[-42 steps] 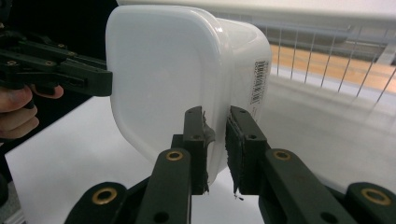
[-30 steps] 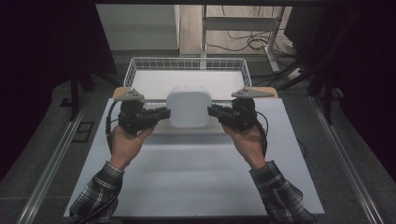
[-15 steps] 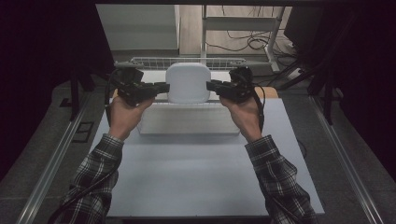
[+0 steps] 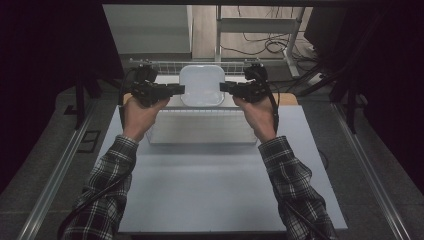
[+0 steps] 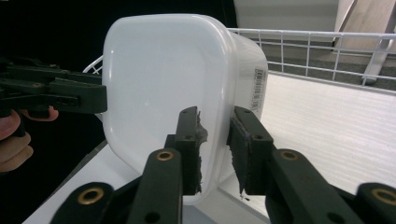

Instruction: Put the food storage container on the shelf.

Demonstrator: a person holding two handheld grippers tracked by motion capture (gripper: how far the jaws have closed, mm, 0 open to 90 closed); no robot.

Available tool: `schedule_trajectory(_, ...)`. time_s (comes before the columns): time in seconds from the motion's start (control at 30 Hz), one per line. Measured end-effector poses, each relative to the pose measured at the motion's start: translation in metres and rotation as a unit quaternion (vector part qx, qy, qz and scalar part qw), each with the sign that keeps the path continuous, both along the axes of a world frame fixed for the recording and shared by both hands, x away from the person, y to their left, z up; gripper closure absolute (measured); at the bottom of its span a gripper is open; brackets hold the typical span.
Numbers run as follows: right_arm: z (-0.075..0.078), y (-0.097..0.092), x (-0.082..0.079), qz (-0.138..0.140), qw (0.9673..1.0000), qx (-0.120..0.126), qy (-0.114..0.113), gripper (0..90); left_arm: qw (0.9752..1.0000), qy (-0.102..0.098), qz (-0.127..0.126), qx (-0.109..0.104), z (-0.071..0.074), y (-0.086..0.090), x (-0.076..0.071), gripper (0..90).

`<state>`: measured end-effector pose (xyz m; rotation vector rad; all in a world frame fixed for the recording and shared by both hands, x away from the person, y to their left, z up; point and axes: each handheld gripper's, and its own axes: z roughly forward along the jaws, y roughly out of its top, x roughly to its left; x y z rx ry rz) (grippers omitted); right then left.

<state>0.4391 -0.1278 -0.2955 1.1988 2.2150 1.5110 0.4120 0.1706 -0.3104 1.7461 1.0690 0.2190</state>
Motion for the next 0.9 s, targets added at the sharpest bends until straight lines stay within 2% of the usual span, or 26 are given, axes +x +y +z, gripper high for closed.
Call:
schedule_trajectory(0.3,0.000,0.002,0.010,-0.001,0.9998,0.010,0.018,65.5,0.9999,0.010,0.006,0.000,0.001,-0.002,0.008,65.3)
schedule_trajectory(0.57,-0.003,0.008,0.018,-0.003,0.9995,-0.001,0.033,57.6,0.9998,0.021,0.005,-0.002,0.000,-0.002,0.017,61.0)
schedule_trajectory(0.7,-0.006,0.011,0.021,-0.005,0.9994,-0.002,0.034,54.5,0.9997,0.025,0.007,0.004,0.001,-0.002,0.021,56.9)
schedule_trajectory(0.73,-0.006,0.011,0.021,-0.006,0.9994,-0.002,0.036,54.0,0.9996,0.020,0.012,0.013,0.002,-0.003,0.023,55.5)
schedule_trajectory(0.9,-0.008,0.010,0.024,-0.011,0.9989,0.005,0.045,49.2,0.9993,0.016,0.026,0.023,0.003,-0.005,0.029,53.8)
